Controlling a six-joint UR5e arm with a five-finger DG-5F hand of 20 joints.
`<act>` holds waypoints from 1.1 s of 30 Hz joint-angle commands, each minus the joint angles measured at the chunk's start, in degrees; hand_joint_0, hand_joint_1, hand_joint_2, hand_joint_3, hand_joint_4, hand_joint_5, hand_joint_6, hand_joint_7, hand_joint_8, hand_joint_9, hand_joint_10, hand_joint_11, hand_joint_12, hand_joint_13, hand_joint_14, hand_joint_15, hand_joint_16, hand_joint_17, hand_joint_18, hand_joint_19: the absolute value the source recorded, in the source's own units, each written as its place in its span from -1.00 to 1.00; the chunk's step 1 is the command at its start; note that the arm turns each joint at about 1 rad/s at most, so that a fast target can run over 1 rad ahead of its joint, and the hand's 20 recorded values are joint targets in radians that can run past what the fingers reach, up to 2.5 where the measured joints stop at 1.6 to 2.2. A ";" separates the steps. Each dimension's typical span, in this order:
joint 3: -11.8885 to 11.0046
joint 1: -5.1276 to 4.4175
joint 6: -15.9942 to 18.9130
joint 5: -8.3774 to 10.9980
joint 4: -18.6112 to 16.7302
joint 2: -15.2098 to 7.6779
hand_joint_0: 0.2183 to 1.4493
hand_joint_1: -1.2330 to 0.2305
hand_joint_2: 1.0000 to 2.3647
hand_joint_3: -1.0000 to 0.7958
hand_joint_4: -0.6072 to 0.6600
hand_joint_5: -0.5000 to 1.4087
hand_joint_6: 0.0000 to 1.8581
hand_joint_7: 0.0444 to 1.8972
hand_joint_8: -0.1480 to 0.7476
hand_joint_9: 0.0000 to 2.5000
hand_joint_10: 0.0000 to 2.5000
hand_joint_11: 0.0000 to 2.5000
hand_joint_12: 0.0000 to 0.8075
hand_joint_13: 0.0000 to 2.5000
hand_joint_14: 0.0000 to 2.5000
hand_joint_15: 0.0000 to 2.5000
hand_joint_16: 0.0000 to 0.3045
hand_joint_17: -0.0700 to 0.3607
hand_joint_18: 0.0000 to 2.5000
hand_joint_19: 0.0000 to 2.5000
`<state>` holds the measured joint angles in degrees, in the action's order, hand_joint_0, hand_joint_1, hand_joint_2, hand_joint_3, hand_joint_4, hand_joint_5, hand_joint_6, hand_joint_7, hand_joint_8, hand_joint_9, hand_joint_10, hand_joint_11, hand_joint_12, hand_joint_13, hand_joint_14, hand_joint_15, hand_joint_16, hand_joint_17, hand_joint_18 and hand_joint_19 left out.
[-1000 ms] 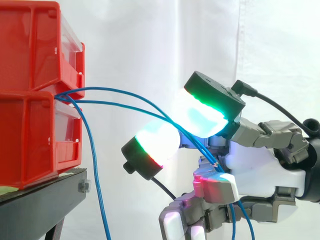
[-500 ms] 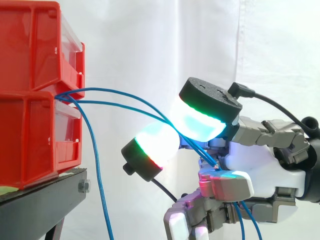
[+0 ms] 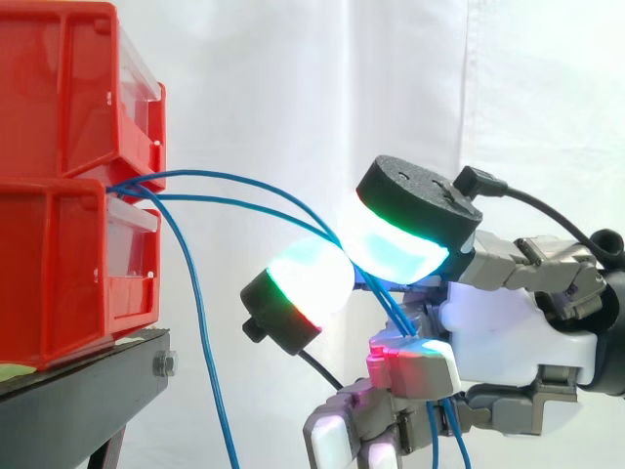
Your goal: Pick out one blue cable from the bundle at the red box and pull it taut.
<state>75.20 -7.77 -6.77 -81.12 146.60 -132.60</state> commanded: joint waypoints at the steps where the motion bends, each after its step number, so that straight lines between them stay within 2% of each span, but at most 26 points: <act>1: -0.05 -0.05 0.00 0.00 0.00 -0.02 -0.18 -0.53 -0.98 -0.28 -0.24 -0.57 0.01 0.00 -0.09 0.01 -0.97 -0.25 -0.19 -0.31 -0.99 -0.67 -0.70 -0.20 -0.36 -0.46; 8: 0.04 0.03 0.00 0.00 0.09 -0.02 -0.13 -0.60 -1.00 -0.42 -0.26 -0.55 0.02 0.01 -0.10 0.05 -0.97 -0.23 -0.20 -0.31 -0.99 -0.68 -0.70 -0.20 -0.33 -0.48; 11: -0.05 0.03 0.00 0.00 0.09 -0.02 -0.31 -0.52 -1.00 -0.44 -0.15 -0.55 0.01 -0.11 -0.10 0.07 -0.97 -0.23 -0.21 -0.30 -0.99 -0.67 -0.70 -0.20 -0.33 -0.47; 13: 0.04 0.03 0.00 0.00 0.09 -0.02 -0.42 -0.44 -1.00 -0.44 -0.12 -0.55 -0.01 -0.10 -0.10 0.08 -0.97 -0.23 -0.19 -0.30 -0.99 -0.66 -0.69 -0.19 -0.32 -0.47; 18: -0.05 0.03 0.00 0.00 0.09 -0.02 -0.58 -0.39 -1.00 -0.44 -0.09 -0.54 -0.03 -0.13 -0.03 0.10 -0.97 -0.29 -0.13 -0.27 -0.99 -0.68 -0.66 -0.13 -0.29 -0.48; 21: -0.05 0.03 0.00 0.00 0.09 -0.02 -0.63 -0.29 -1.00 -0.44 -0.09 -0.53 -0.04 -0.14 -0.01 0.11 -0.97 -0.30 -0.10 -0.26 -0.99 -0.68 -0.64 -0.10 -0.27 -0.49; 24: 0.04 0.03 0.00 0.00 0.09 -0.02 -0.61 -0.15 -1.00 -0.44 -0.09 -0.53 -0.05 -0.13 -0.01 0.11 -0.97 -0.32 -0.11 -0.26 -0.99 -0.68 -0.64 -0.11 -0.28 -0.48; 28: -0.05 -0.05 0.00 0.00 0.09 -0.02 -0.41 0.07 -1.00 -0.44 -0.15 -0.53 -0.05 -0.04 -0.08 0.13 -0.97 -0.31 -0.20 -0.26 -0.99 -0.67 -0.70 -0.19 -0.33 -0.43; 33: -0.05 0.03 0.00 0.00 0.09 0.07 -0.39 -0.09 -0.98 -0.27 -0.10 -0.52 -0.05 0.00 -0.05 0.13 -0.97 -0.29 -0.19 -0.26 -0.99 -0.66 -0.70 -0.19 -0.32 -0.43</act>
<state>75.16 -7.77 -6.77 -81.12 146.69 -132.60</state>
